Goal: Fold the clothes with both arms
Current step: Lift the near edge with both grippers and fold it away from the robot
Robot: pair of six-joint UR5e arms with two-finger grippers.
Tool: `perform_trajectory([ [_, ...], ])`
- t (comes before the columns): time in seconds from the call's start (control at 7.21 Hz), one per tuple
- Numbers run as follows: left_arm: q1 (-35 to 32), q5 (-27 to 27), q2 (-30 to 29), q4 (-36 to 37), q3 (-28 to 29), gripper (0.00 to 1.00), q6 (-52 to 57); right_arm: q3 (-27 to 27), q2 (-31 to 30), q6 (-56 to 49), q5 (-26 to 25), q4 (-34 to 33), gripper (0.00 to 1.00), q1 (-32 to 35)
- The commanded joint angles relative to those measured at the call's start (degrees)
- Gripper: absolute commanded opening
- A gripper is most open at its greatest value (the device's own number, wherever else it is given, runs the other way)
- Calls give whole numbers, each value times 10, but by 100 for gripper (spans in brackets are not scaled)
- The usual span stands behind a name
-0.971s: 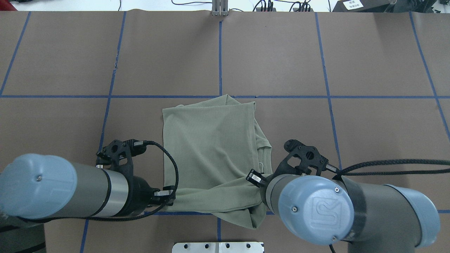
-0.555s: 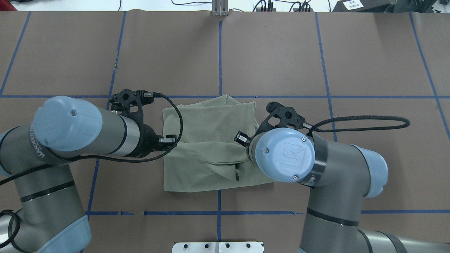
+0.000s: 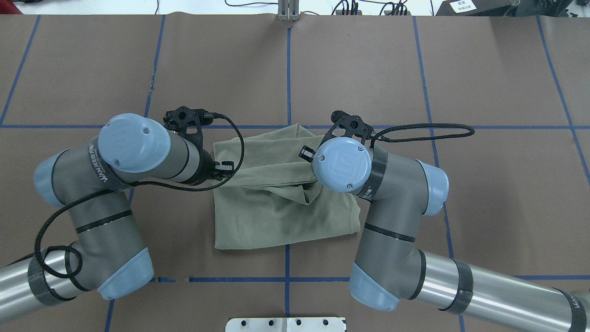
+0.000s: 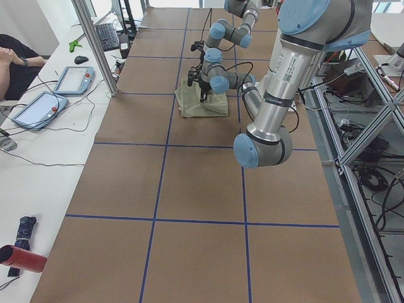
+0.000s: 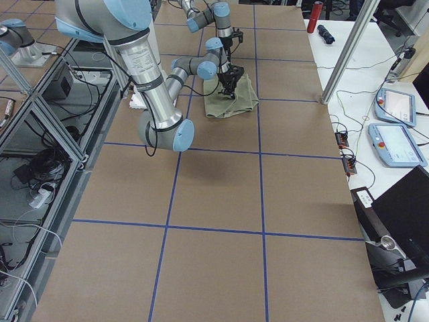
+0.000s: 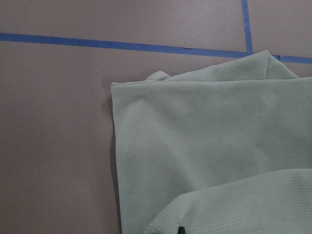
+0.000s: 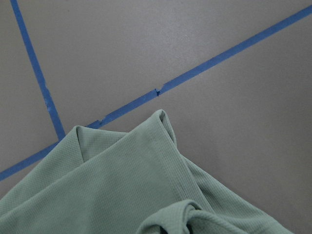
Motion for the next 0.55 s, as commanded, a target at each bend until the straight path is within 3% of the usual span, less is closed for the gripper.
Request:
perform_trajectory([
  [0.0,-1,5,-9,-48,60,0,1,-62,27,-3,0,32,0,8],
  [0.42,-5,5,-10,-49,64,0,3,-70,31,-7,15,32,0,25],
])
